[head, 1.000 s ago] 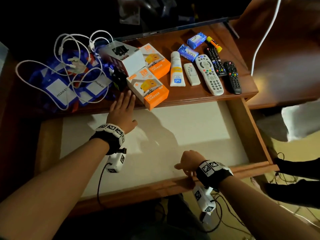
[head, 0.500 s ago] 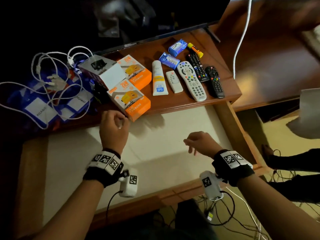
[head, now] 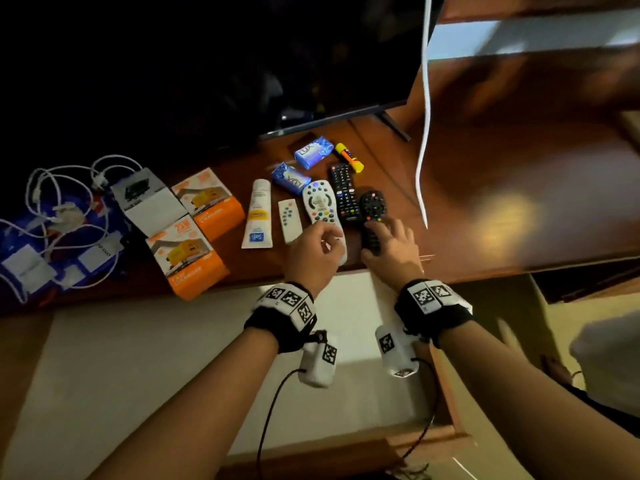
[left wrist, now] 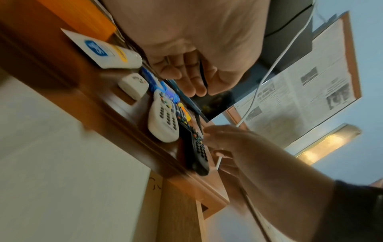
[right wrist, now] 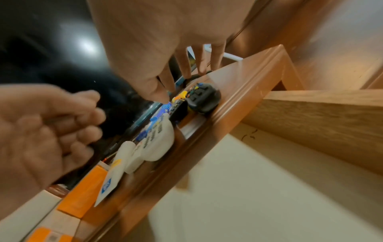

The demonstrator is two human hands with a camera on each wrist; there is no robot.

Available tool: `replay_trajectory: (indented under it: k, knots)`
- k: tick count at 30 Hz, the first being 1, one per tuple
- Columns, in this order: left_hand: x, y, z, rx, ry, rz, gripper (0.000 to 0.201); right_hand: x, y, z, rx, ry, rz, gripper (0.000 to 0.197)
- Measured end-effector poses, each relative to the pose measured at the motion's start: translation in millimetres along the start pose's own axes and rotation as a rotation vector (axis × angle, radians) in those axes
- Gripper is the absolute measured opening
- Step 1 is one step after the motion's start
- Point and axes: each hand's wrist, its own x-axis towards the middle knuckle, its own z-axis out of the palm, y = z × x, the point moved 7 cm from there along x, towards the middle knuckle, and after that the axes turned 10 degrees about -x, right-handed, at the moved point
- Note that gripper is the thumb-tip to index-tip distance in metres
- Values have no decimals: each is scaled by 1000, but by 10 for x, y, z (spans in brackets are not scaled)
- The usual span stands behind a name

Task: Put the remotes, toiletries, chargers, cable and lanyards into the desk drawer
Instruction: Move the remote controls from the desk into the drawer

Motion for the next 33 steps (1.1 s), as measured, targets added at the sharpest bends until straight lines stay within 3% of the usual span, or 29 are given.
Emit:
replay_trajectory:
  k: [4, 11, 16, 21, 27, 30, 33]
  knots:
    - [214, -13, 335, 94, -13, -82, 14, 136, 116, 206, -67, -94, -24, 60]
    - [677, -105, 583, 375, -26, -62, 25, 53, 339, 121, 44, 109, -100, 34]
    - [919, -92, 766, 683, -101, -139, 49, 8, 578, 70, 98, 96, -54, 31]
    - [1001, -215, 1011, 835, -273, -326, 69, -93, 827, 30, 177, 30, 96, 42]
    - [982, -169, 1191, 991, -172, -200, 52, -288, 1102, -30, 488, -40, 252, 74]
    - [913, -112, 1234, 945, -85, -74, 41, -447, 1208, -72, 618, -49, 311, 74]
    - [831, -47, 1277, 938, -83, -14, 38, -554, 1258, -104, 707, -81, 342, 65]
